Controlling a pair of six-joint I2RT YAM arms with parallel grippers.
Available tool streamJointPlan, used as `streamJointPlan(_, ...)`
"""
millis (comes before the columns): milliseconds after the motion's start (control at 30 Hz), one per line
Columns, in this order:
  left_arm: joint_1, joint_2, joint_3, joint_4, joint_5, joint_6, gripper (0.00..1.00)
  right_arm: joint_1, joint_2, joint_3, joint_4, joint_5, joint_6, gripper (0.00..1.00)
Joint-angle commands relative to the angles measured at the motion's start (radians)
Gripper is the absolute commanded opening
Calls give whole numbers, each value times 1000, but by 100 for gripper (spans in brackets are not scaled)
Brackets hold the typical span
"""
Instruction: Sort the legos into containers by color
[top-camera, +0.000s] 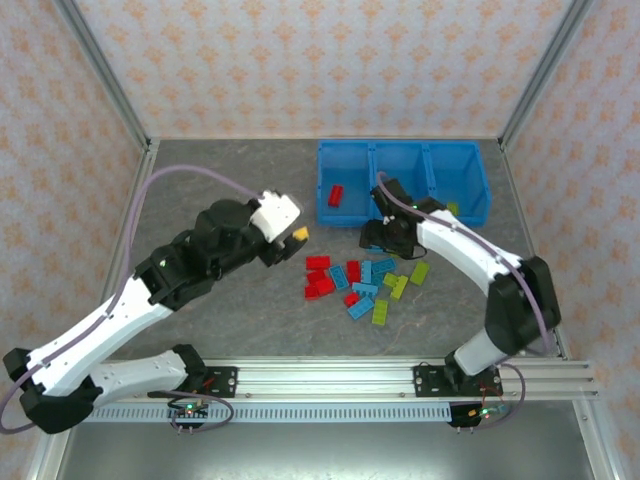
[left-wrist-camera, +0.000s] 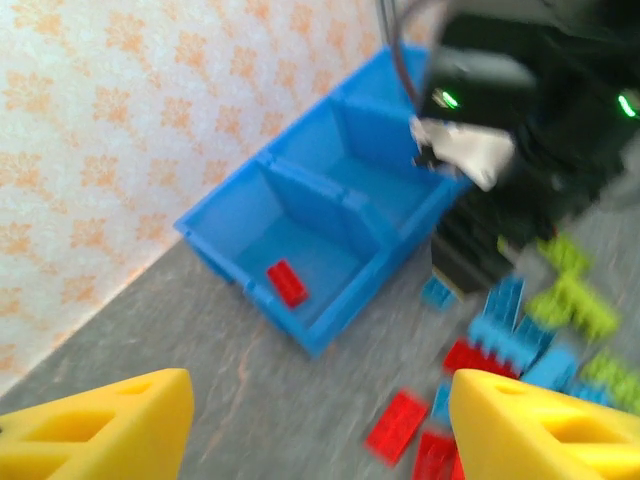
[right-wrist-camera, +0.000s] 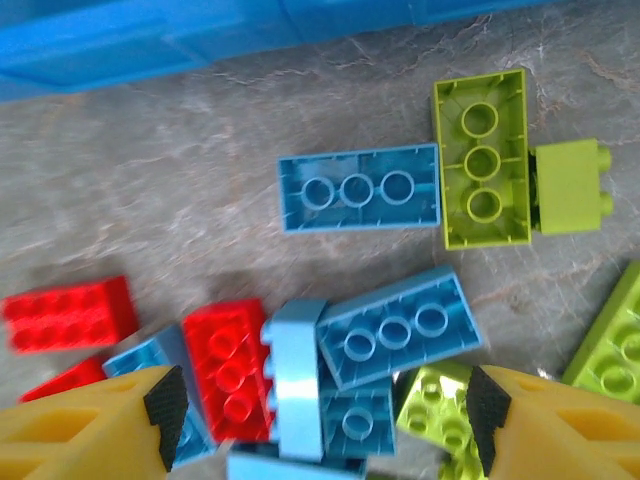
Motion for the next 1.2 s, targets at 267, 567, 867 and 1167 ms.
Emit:
streamJointPlan(267,14,1,-218,46,-52,205,82,13,248,118,45,130,-31,76)
streamJointPlan(567,29,-27,-260,60,-56,221,84,64,323,128,114,-22,-51,66)
streamJointPlan(867,35,-49,-277,68,-59,224,85,76,194,113,103,146,-12,73)
streamJointPlan(1167,39,-44,-274,60,-41,221,86,61,285,124,156,160,193,77)
